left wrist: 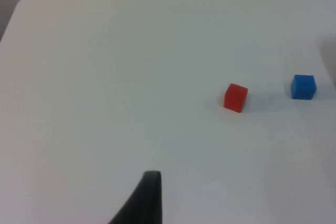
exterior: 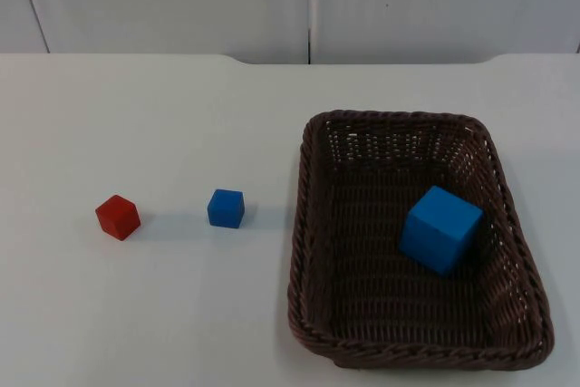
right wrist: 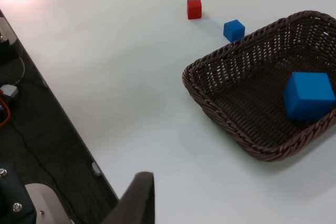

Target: Pick up the basket with the left hand and place the largest block into the basket with the right hand.

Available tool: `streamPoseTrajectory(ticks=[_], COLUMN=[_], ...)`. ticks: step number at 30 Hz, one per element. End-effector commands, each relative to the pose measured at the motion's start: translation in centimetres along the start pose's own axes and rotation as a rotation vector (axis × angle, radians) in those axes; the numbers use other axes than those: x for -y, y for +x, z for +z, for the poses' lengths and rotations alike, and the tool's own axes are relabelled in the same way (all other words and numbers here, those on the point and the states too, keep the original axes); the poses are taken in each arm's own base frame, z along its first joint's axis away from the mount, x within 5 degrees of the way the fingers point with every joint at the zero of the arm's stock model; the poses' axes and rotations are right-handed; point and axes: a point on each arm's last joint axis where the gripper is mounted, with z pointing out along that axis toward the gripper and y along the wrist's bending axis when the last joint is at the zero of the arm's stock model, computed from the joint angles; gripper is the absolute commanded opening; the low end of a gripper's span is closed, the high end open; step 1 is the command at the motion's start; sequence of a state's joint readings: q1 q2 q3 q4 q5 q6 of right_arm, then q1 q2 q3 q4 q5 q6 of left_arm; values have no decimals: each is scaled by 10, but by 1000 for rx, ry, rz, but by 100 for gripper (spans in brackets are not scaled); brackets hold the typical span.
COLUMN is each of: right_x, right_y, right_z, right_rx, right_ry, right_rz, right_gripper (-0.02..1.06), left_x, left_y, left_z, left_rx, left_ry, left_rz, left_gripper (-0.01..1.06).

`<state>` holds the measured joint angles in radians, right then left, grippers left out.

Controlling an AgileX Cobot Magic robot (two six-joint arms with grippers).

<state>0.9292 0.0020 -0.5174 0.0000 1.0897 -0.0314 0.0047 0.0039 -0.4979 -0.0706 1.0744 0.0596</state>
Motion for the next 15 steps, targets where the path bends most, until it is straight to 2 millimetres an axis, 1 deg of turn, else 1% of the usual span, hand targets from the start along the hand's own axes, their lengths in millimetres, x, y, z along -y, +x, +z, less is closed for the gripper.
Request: streamPoseTrajectory(ticks=[1, 9, 15], right_x=[0, -1, -1], right_y=[-1, -1, -1], right_z=[0, 0, 0], right_rx=[13, 13, 11], right_ry=[3, 4, 67], right_rz=[-2, 4, 37], right_gripper=[105, 105, 105], left_x=[0, 0, 0], left_y=[1, 1, 1], left_z=[1, 1, 1], left_rx=[-1, -1, -1], left_ry=[-13, -18, -18], left_rz=[-11, -14, -14], left_gripper=[105, 105, 105])
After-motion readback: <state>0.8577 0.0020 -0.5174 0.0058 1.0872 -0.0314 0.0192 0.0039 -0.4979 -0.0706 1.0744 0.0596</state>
